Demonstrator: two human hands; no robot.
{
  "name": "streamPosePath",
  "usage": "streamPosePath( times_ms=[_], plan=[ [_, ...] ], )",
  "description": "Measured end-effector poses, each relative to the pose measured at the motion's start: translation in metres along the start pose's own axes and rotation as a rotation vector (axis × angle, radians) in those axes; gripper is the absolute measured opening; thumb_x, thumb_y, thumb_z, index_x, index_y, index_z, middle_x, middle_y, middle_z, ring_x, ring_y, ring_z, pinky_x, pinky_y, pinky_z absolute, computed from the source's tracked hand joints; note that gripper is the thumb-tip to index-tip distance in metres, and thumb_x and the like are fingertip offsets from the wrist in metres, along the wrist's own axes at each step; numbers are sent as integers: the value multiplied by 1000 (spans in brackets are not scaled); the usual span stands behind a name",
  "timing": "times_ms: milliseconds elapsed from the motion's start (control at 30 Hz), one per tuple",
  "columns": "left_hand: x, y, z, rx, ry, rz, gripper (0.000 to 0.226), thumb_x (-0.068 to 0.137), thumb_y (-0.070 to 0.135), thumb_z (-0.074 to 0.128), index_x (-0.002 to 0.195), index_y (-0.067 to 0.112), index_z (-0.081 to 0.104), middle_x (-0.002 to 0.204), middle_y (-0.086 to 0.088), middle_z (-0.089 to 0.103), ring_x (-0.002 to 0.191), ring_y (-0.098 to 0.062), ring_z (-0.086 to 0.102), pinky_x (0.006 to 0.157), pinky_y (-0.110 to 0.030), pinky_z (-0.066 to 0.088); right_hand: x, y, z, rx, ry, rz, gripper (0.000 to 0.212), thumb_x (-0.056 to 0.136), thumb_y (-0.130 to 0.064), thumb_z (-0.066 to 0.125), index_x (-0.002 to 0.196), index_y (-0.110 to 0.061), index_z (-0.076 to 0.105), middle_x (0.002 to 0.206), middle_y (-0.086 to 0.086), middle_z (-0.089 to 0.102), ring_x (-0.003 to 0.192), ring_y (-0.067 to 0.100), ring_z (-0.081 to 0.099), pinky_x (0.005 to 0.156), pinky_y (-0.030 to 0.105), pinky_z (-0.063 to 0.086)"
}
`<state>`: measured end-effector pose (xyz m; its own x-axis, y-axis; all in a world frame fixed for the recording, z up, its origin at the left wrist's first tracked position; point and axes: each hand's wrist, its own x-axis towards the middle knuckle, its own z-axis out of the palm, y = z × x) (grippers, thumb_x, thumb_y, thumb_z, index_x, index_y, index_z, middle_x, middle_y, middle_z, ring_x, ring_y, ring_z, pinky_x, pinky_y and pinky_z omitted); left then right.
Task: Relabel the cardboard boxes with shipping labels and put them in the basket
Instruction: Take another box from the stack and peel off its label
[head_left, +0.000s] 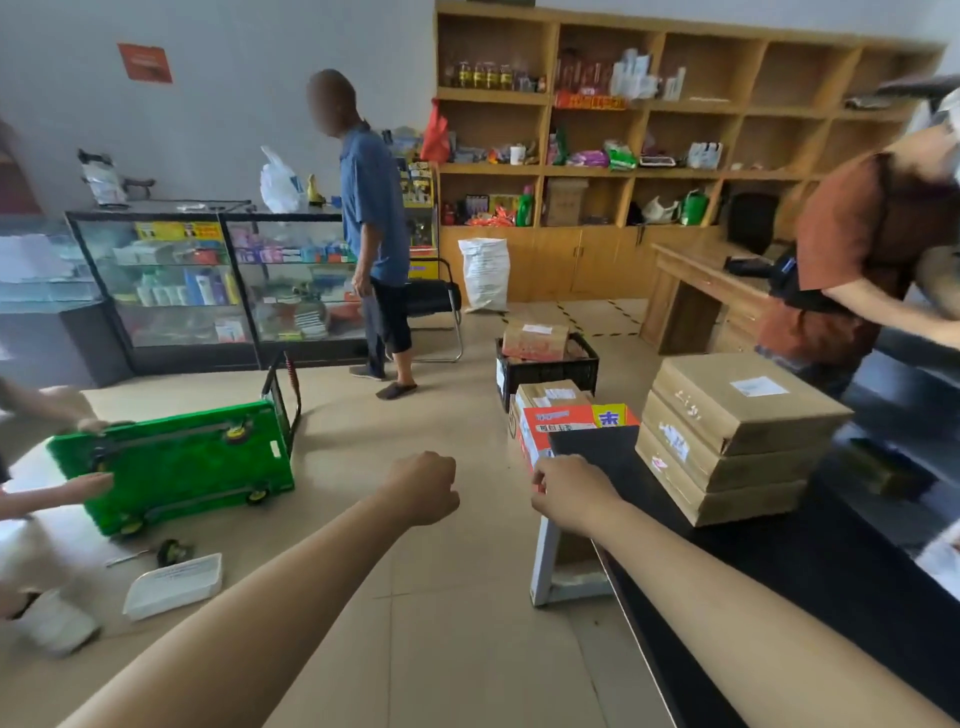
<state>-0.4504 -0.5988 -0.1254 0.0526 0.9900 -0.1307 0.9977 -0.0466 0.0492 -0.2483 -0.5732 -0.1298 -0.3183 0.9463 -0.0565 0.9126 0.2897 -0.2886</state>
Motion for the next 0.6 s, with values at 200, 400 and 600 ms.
streamPosePath(
  times_ms=[200,400,600],
  plan=[
    [122,26,-19,-8,-56,107,38,95,34,49,126,12,53,125,-9,55,116,-26,52,96,-35,45,85,69,-17,49,44,115,21,90,-27,56,109,-19,61,108,1,62,94,19,60,78,30,51],
    [222,65,-42,1,32,277,34,96,37,49,123,17,57,120,-3,61,111,-22,57,81,-26,42,138,131,-48,34,112,238,16,91,-28,54,102,-20,62,106,2,64,96,21,60,83,32,49],
    [330,107,-55,69,55,472,36,95,37,48,123,18,58,124,-3,60,111,-22,58,83,-31,48,180,175,-80,77,273,393,18,90,-22,48,97,-15,64,100,3,66,93,23,59,78,35,50]
  ],
)
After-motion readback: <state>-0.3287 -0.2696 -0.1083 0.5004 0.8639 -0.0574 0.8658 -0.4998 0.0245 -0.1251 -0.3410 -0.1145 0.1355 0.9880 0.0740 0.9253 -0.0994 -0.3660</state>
